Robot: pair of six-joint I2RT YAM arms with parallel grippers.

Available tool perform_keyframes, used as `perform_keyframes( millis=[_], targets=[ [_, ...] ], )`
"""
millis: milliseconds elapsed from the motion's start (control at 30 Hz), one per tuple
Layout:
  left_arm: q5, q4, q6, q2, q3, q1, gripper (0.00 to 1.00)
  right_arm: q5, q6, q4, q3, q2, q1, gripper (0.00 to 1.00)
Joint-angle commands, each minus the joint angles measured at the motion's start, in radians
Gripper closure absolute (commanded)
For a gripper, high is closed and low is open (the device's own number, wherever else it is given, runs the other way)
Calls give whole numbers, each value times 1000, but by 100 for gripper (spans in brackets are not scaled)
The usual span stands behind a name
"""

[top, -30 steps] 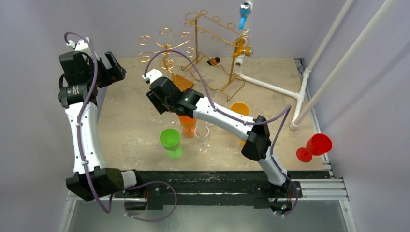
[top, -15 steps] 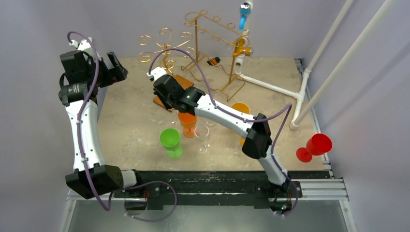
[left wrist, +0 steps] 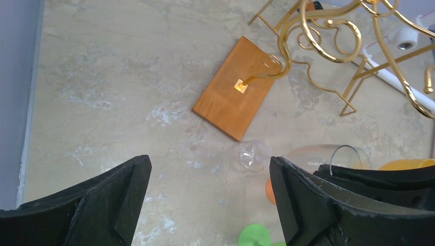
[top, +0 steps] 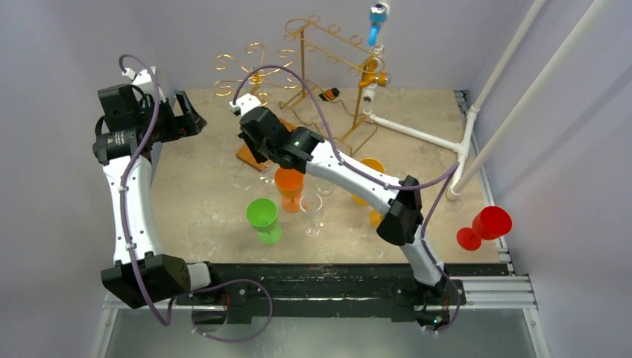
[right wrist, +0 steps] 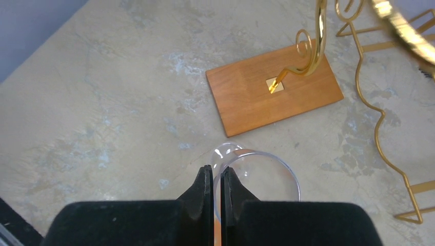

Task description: Place the wine glass upside down on the wine glass rack

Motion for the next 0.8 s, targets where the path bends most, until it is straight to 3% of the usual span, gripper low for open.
perform_keyframes(
  millis=[0, 133, 367, 533, 667, 767],
  targets=[
    [172, -39, 37, -56, 2, 6, 6, -9, 52, 68, -10, -224, 21, 100],
    [363, -141, 120, -32, 21, 6, 4, -5, 71, 133, -98, -363, 28, 100],
    [504, -310, 350, -27, 23, 6, 0, -54, 99, 273, -219, -545, 31, 100],
    [601, -316, 387, -71, -13, 5, 0, -74, 110, 286, -194, -568, 37, 100],
    [781, -311, 394, -86, -42, 2, 0, -84, 111, 295, -195, -581, 46, 100],
    [775, -226, 337, -106, -77, -14, 0, -87, 117, 320, -216, -597, 52, 100]
  ],
)
